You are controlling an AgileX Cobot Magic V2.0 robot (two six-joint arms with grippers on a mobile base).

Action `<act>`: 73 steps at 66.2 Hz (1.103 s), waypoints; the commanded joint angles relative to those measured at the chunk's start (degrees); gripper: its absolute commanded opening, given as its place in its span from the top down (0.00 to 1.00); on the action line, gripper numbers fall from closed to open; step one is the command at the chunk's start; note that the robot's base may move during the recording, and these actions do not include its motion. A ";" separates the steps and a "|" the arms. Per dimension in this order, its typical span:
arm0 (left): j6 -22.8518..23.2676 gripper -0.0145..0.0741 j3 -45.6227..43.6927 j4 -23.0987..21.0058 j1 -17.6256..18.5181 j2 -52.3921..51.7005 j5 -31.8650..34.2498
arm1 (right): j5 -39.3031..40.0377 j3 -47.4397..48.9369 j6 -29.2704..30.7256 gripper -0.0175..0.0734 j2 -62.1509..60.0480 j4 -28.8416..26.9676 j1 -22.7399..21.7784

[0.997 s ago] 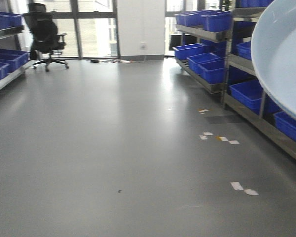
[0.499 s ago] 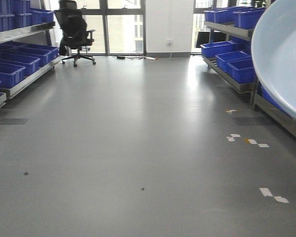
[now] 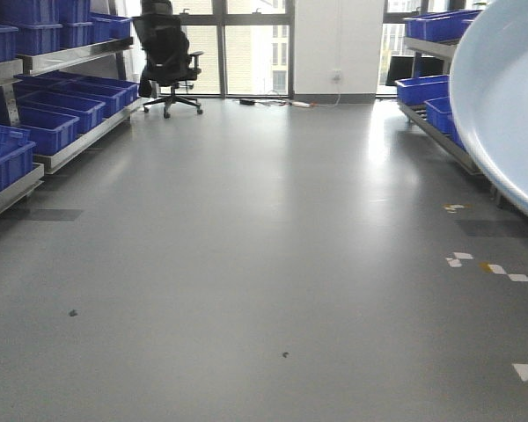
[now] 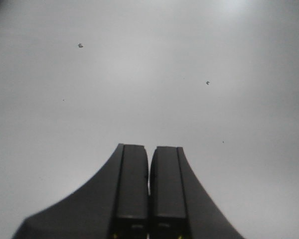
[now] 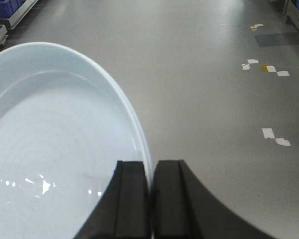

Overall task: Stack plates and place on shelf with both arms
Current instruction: 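Drive the base to the blue bin shelf holding the plates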

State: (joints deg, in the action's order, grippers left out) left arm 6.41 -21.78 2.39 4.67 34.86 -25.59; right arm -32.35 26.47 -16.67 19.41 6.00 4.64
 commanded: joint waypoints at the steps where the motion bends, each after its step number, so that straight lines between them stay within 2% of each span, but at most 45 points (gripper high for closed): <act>1: -0.10 0.74 -1.78 -0.32 0.16 0.15 4.20 | 5.55 1.85 0.14 0.75 0.53 0.36 -0.25; 73: -0.10 0.74 -1.78 -0.32 0.26 0.15 4.20 | 5.55 1.85 0.14 0.75 0.53 0.36 -0.25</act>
State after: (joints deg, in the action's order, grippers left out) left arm 6.41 -21.78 2.39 4.67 34.86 -25.59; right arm -32.35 26.47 -16.67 19.41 6.00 4.64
